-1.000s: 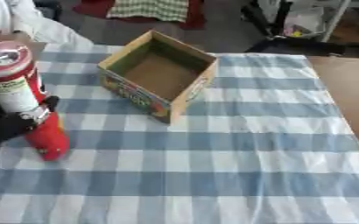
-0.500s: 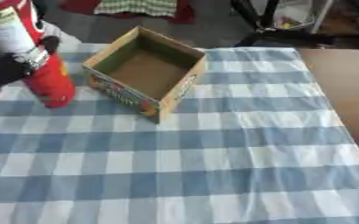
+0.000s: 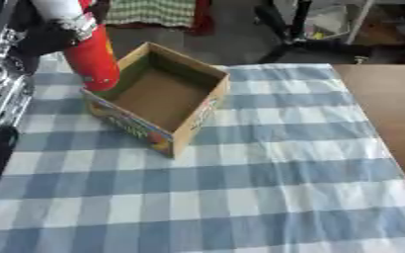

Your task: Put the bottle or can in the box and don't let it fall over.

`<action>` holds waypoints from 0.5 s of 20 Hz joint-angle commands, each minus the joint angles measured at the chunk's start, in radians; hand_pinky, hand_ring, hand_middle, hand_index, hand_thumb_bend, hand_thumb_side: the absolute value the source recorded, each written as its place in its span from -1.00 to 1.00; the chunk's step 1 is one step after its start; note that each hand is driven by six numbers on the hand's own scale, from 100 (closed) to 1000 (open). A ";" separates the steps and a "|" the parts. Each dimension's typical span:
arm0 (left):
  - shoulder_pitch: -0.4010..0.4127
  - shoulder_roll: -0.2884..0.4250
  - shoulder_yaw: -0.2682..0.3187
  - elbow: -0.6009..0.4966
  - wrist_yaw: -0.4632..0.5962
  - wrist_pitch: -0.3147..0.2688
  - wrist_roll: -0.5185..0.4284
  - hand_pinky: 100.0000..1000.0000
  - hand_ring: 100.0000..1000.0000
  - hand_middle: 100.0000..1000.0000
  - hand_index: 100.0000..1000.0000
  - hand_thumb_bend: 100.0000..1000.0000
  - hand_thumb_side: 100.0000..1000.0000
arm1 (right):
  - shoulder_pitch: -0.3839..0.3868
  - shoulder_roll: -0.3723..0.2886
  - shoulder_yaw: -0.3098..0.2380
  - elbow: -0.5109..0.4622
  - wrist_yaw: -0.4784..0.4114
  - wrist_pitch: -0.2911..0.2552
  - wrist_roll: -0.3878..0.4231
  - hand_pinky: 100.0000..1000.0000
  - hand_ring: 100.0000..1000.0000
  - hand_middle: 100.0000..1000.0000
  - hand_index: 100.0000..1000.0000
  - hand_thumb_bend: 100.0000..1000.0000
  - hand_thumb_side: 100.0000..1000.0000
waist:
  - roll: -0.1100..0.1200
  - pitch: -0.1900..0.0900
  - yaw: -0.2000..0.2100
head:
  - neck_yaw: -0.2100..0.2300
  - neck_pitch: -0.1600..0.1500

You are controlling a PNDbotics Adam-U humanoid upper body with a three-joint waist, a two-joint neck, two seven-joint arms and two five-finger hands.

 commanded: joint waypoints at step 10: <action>-0.119 -0.050 0.008 0.182 -0.085 -0.050 0.014 1.00 0.38 -0.03 -0.21 -0.57 -1.00 | -0.072 -0.001 0.015 -0.018 -0.019 -0.003 0.030 0.75 1.00 0.59 0.58 -1.00 0.38 | 0.018 0.017 -0.084 | 0.050 -0.048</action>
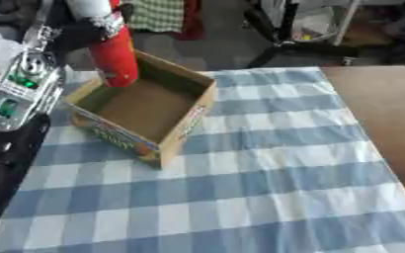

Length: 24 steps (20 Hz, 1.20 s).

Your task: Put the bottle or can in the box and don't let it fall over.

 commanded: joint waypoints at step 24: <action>0.021 -0.021 0.026 0.193 -0.245 -0.161 -0.149 1.00 1.00 0.76 0.69 1.00 -0.49 | -0.024 0.004 0.001 -0.018 -0.013 0.003 0.002 0.74 1.00 0.59 0.57 -1.00 0.42 | 0.007 -0.001 -0.012 | -0.006 0.006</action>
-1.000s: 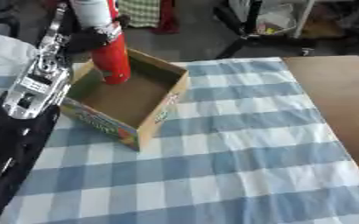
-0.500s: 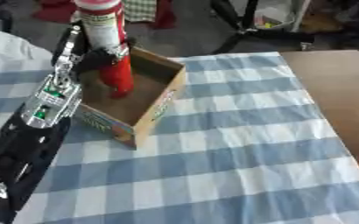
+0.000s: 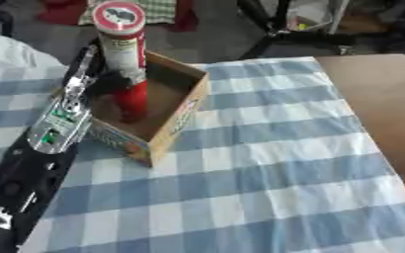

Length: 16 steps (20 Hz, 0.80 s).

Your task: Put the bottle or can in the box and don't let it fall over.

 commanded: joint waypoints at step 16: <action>0.024 0.097 0.042 -0.052 -0.034 0.064 -0.009 1.00 1.00 0.80 0.71 1.00 -0.26 | 0.016 -0.035 -0.004 -0.018 -0.005 0.005 -0.002 0.73 1.00 0.58 0.57 -1.00 0.42 | -0.003 -0.052 0.033 | -0.022 0.032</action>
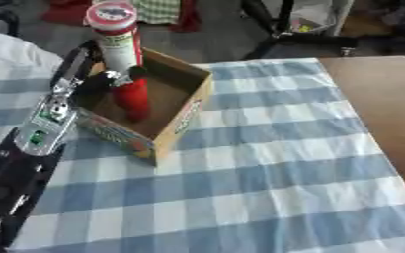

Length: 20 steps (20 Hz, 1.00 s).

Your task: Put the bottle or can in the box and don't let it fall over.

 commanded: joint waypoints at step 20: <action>0.373 0.273 0.119 -0.446 0.232 0.051 0.106 1.00 1.00 0.78 0.68 0.78 -0.71 | 0.057 -0.070 -0.033 -0.018 0.000 -0.008 -0.022 0.74 1.00 0.60 0.58 -1.00 0.36 | -0.011 -0.110 0.073 | -0.085 0.086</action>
